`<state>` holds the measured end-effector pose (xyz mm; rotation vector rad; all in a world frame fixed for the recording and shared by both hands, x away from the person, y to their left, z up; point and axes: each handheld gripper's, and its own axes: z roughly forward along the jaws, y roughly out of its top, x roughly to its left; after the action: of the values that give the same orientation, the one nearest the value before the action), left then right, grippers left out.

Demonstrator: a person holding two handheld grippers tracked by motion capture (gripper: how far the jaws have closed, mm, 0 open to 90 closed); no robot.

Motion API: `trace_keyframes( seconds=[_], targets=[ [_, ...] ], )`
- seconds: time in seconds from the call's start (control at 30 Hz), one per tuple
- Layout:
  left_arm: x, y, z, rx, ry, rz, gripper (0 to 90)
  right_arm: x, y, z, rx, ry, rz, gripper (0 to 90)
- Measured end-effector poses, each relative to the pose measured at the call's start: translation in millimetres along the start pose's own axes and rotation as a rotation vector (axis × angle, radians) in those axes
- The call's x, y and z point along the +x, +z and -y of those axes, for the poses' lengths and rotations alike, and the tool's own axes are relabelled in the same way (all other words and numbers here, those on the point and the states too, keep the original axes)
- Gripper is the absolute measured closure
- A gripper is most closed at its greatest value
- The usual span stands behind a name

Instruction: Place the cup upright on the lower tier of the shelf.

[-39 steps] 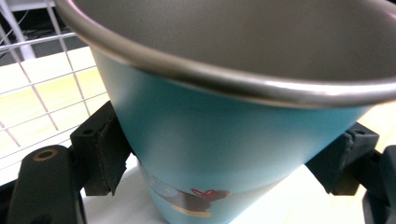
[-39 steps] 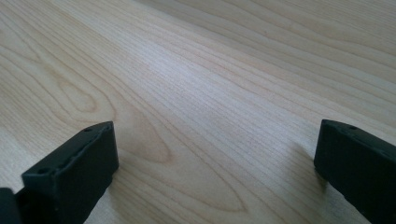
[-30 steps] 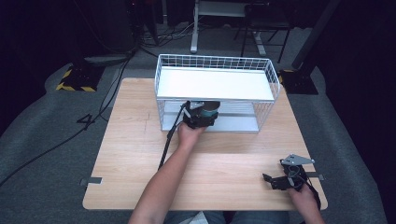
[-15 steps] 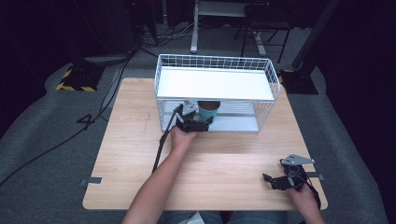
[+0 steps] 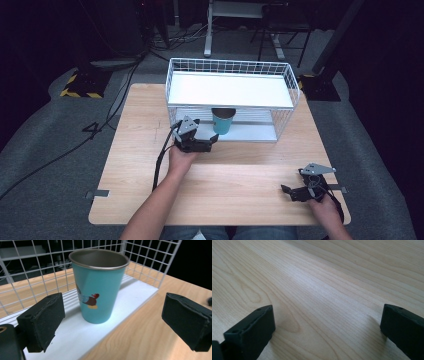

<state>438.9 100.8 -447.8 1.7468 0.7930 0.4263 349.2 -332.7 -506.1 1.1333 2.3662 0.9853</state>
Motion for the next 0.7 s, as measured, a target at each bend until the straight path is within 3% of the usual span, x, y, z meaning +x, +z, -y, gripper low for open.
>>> trace_keyframes(
  seconds=[0.33, 0.57, 0.7],
  targets=[
    [-12.3, -42.7, -2.8, 0.032, 0.049, 0.043, 7.0, -1.9, 1.0, -1.2, 0.002, -0.008, -0.008, 0.1],
    [-17.2, -66.5, -0.8, 0.022, 0.062, 0.031, 6.7, -1.9, 1.0, -1.2, 0.003, -0.008, -0.008, 0.1],
    [-20.4, -82.8, 0.8, 0.03, 0.1, 0.011, 6.0, -1.9, 1.0, -1.3, 0.003, -0.008, -0.008, 0.1]
  ],
)
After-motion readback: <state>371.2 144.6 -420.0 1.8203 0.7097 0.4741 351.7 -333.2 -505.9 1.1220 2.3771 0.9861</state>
